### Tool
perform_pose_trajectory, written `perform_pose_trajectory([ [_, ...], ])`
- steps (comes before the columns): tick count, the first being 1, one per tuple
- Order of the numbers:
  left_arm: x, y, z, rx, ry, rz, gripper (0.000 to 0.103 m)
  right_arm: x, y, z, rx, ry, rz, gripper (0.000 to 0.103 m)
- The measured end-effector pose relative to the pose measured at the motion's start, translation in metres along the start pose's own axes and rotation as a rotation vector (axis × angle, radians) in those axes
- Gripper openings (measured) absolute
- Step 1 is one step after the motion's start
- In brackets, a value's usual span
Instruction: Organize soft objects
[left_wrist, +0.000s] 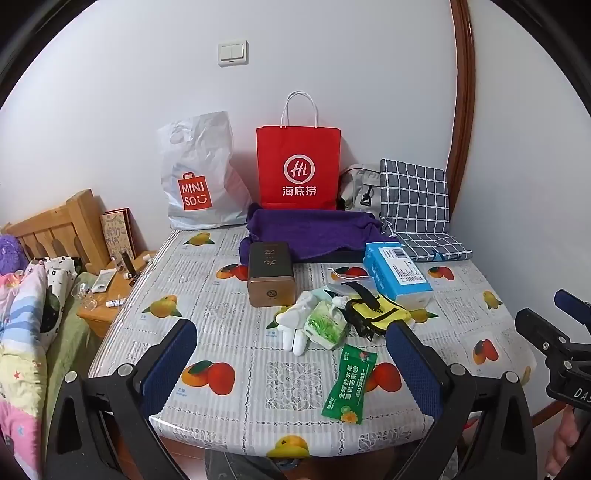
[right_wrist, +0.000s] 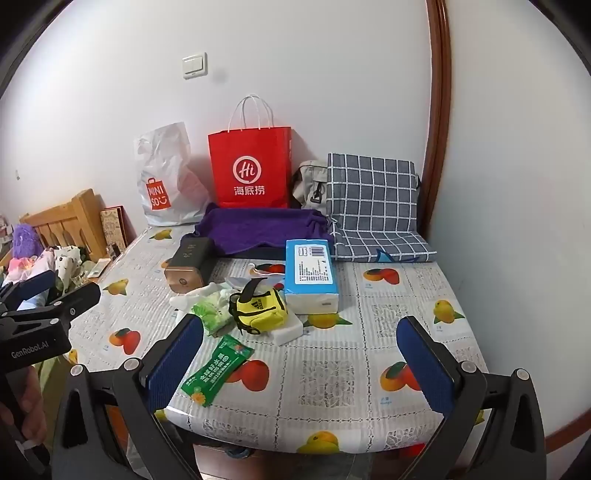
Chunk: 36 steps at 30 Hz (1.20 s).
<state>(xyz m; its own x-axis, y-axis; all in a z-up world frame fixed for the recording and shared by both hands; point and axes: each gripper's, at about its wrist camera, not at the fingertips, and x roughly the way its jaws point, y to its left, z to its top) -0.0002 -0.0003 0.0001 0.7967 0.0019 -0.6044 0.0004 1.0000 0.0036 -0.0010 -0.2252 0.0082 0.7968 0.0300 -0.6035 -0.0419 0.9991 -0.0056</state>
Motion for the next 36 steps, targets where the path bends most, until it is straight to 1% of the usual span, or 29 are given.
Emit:
perform_pose_trajectory([
  [6, -0.003, -0.003, 0.0, -0.01, -0.002, -0.012, 0.103, -0.001, -0.005, -0.002, 0.021, 0.002, 0.008, 0.103],
  [7, -0.001, 0.0, 0.0, -0.015, -0.004, -0.016, 0.103, -0.003, 0.004, -0.002, 0.009, -0.001, 0.005, 0.103],
  [15, -0.006, 0.005, 0.001, -0.024, -0.002, -0.014, 0.103, -0.007, 0.002, -0.004, 0.016, 0.005, 0.015, 0.103],
  [20, -0.007, 0.007, 0.002, -0.03, 0.0, -0.01, 0.103, -0.006, 0.011, -0.003, -0.001, 0.005, 0.014, 0.103],
  [36, -0.008, 0.009, 0.0, -0.029, -0.003, -0.01, 0.103, -0.008, 0.009, -0.003, 0.011, 0.001, 0.02, 0.103],
])
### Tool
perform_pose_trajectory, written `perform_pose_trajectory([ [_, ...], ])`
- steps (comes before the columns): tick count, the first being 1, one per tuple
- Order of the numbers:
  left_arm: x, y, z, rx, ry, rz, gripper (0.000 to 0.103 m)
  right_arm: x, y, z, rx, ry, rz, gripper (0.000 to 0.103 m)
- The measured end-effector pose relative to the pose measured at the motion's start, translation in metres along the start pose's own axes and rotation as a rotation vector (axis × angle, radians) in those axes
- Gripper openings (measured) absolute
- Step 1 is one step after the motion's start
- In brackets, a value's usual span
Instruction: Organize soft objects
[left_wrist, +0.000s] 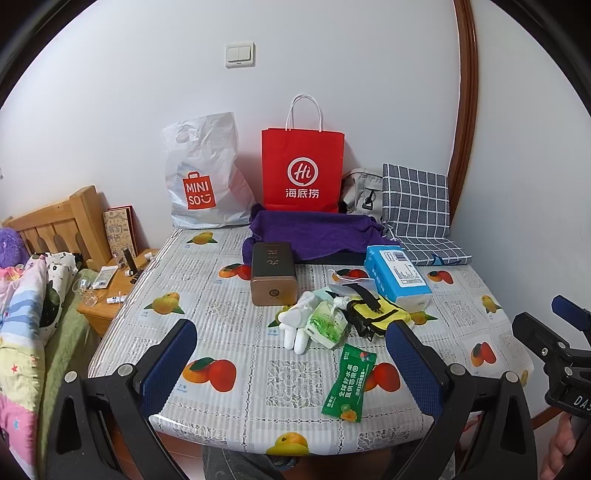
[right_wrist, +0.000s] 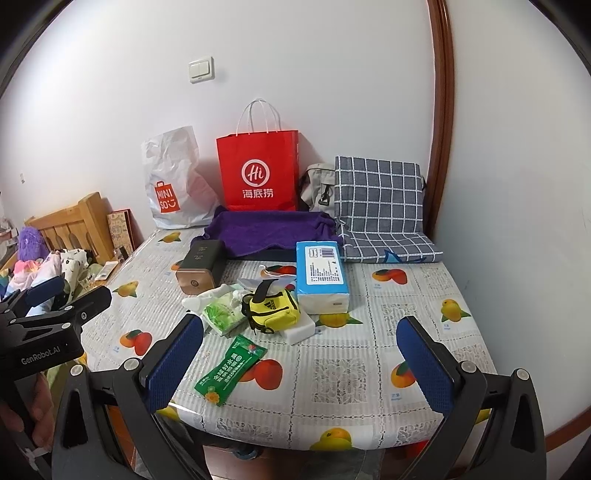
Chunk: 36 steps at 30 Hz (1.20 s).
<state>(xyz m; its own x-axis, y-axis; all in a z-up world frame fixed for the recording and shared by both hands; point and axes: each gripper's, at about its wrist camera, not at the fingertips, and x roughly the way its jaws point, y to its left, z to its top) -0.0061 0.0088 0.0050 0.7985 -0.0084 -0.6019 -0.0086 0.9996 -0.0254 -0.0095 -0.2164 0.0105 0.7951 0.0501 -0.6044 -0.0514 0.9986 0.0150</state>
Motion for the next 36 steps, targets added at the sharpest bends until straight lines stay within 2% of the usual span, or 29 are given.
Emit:
perform_pose_trajectory([
  [36, -0.0011, 0.0004, -0.0015, 0.0, -0.004, -0.001, 0.103, -0.0044, 0.0093, -0.002, -0.003, -0.012, 0.009, 0.103],
])
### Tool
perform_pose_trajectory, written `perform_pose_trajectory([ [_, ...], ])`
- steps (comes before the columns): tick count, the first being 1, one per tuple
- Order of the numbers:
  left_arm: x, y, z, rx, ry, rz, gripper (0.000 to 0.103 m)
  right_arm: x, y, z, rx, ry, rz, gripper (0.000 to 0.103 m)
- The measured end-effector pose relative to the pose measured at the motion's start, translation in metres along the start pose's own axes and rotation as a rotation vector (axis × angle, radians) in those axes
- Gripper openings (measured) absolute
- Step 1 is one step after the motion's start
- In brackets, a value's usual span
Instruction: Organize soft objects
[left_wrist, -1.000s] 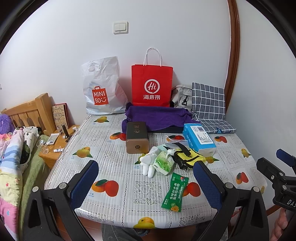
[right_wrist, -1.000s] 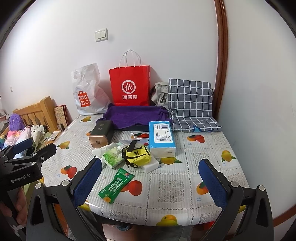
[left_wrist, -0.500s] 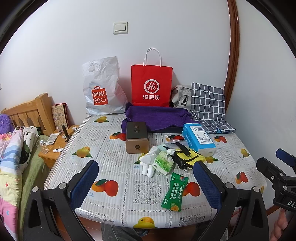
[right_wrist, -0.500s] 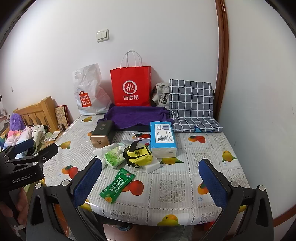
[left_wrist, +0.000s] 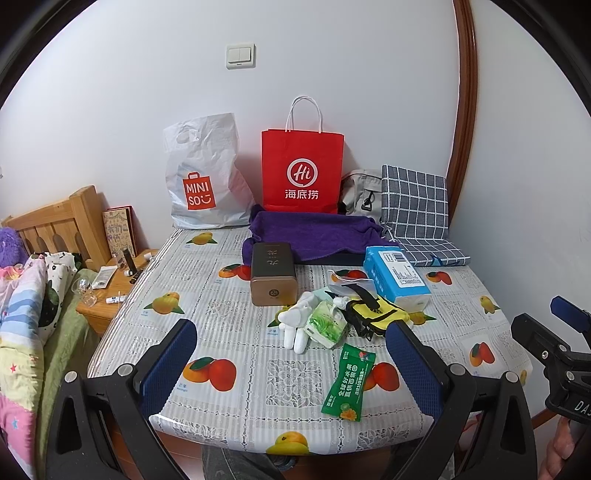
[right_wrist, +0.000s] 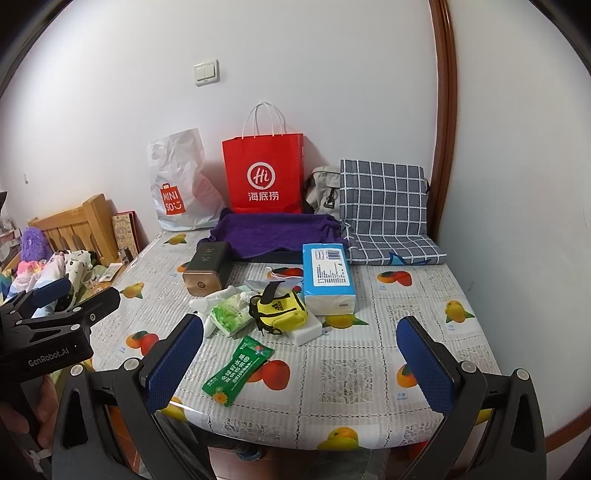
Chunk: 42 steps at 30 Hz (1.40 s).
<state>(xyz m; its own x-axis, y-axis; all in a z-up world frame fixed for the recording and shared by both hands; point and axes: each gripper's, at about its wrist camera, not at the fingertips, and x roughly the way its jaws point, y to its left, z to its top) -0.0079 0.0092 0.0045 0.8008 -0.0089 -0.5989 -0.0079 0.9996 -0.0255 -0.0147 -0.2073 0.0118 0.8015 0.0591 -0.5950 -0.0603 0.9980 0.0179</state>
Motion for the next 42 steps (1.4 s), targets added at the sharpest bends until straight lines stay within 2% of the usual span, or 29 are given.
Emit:
perform_pose_trajectory([
  [28, 0.0, 0.001, 0.001, 0.007, 0.004, 0.006, 0.103, 0.0, 0.002, 0.001, 0.008, -0.011, 0.02, 0.103],
  [34, 0.027, -0.009, -0.001, 0.024, 0.064, -0.018, 0.103, 0.018, -0.008, -0.004, 0.027, 0.01, 0.034, 0.103],
  [42, 0.088, -0.023, -0.029, 0.078, 0.198, -0.053, 0.103, 0.056, -0.032, -0.021, 0.079, 0.032, 0.033, 0.103],
])
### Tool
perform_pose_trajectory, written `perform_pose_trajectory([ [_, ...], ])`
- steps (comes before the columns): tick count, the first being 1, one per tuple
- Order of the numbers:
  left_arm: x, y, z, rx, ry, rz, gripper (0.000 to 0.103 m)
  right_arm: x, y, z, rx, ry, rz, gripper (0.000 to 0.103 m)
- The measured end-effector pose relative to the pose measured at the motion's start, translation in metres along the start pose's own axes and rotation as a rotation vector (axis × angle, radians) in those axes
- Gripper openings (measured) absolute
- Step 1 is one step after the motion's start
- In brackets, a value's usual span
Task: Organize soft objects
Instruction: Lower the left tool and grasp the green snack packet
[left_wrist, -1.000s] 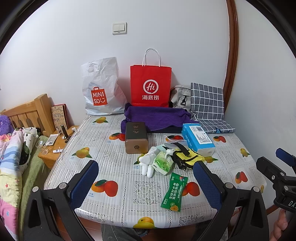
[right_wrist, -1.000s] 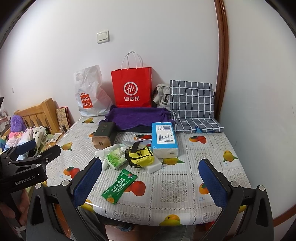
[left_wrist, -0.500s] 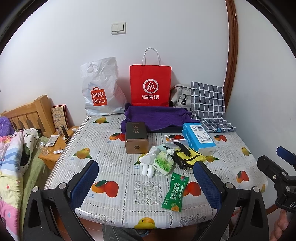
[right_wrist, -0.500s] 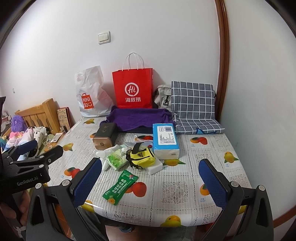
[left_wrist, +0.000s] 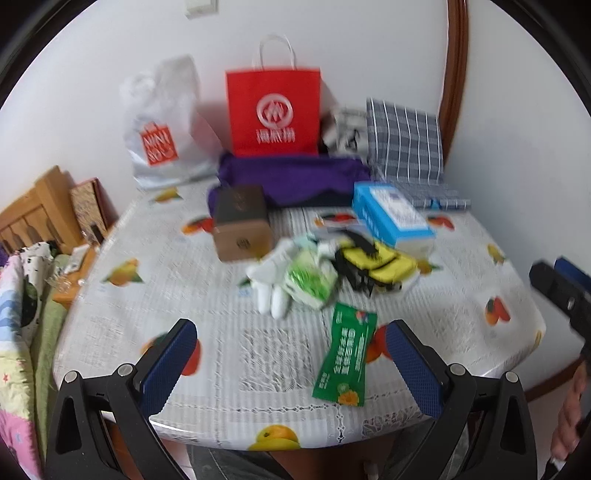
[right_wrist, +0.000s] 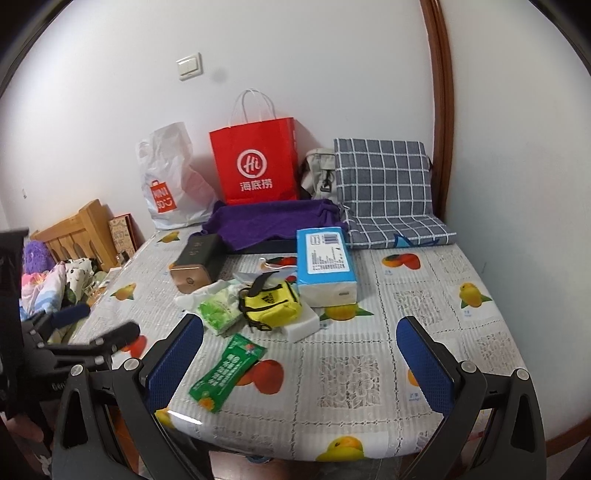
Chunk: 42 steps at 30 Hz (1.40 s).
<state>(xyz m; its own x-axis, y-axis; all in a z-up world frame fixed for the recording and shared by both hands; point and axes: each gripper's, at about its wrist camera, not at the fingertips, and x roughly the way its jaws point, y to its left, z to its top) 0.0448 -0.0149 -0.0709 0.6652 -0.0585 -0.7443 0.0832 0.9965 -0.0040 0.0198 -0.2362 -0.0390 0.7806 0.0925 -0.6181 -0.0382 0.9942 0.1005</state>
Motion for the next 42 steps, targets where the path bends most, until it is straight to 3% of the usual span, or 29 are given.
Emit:
perform_pose_trajectory([
  [15, 0.095, -0.038, -0.027, 0.098, 0.196, -0.037, 0.1, 0.081, -0.048, -0.025, 0.081, 0.13, 0.003, 0.103],
  [23, 0.127, -0.055, -0.037, 0.149, 0.271, -0.053, 0.086, 0.107, -0.065, -0.033, 0.106, 0.187, -0.005, 0.103],
  [26, 0.128, -0.056, -0.037, 0.16, 0.259, -0.084, 0.077, 0.113, -0.068, -0.034, 0.116, 0.198, -0.002, 0.103],
  [30, 0.127, -0.06, -0.032, 0.18, 0.233, -0.099, 0.038, 0.12, -0.067, -0.031, 0.118, 0.207, 0.009, 0.103],
  [33, 0.128, -0.056, -0.027, 0.171, 0.242, -0.106, 0.025, 0.124, -0.059, -0.025, 0.105, 0.214, 0.034, 0.103],
  [42, 0.124, 0.008, -0.026, 0.079, 0.258, 0.02, 0.024, 0.138, -0.007, 0.015, -0.004, 0.18, 0.122, 0.102],
])
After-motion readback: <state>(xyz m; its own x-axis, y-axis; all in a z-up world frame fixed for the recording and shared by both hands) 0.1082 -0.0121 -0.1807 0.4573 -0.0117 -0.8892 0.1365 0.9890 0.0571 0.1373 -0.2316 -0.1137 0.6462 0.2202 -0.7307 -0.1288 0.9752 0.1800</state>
